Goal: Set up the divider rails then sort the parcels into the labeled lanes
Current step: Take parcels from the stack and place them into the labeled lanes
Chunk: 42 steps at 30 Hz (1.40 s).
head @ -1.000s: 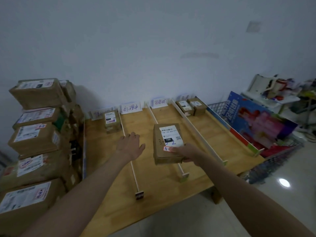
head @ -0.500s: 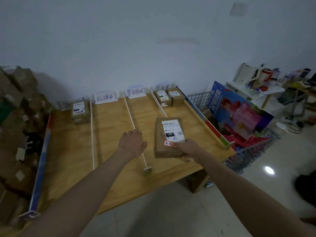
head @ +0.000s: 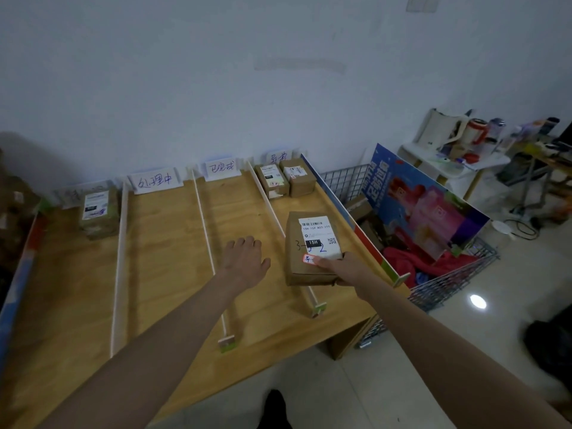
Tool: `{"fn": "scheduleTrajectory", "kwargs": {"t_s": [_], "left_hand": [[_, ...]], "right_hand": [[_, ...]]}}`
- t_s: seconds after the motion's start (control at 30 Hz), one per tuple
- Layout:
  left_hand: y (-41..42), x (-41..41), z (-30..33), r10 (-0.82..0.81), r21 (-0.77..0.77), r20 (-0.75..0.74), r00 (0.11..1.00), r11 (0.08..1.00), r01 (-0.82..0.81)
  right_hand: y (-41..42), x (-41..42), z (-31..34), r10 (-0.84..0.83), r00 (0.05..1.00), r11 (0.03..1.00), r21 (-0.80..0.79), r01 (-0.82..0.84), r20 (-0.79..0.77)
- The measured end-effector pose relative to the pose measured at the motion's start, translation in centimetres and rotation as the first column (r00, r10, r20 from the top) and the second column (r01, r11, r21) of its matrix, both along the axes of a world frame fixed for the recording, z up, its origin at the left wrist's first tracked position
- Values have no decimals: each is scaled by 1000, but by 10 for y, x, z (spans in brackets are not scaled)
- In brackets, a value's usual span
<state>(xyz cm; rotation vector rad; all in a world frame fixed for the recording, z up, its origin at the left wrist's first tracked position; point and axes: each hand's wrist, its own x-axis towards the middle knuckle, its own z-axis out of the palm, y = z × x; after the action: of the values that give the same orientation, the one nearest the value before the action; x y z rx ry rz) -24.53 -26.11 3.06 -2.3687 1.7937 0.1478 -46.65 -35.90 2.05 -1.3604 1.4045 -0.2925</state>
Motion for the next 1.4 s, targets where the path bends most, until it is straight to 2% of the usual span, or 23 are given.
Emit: {"fn": "scheduleTrajectory", "kwargs": {"t_s": [0.47,0.73,0.93,1.4], "left_hand": [[-123,36,-35,61,-30,-71,996,998,-63],[-162,56,-53,150,2,-102,983,989,-151],[-186,62,-72,250,56,-127,960,968,-244],[-217,63,-124,438,161,-180,881,897,-413]], "right_hand": [[-143,29,-33,24,999,1000,9,-24,-35],[-206,53,-61,123,988,992,6,-123,-91],[-259,73,-96,222,969,973,88,-213,-107],[-334,126,-168,287,958,944,168,-283,-3]]}}
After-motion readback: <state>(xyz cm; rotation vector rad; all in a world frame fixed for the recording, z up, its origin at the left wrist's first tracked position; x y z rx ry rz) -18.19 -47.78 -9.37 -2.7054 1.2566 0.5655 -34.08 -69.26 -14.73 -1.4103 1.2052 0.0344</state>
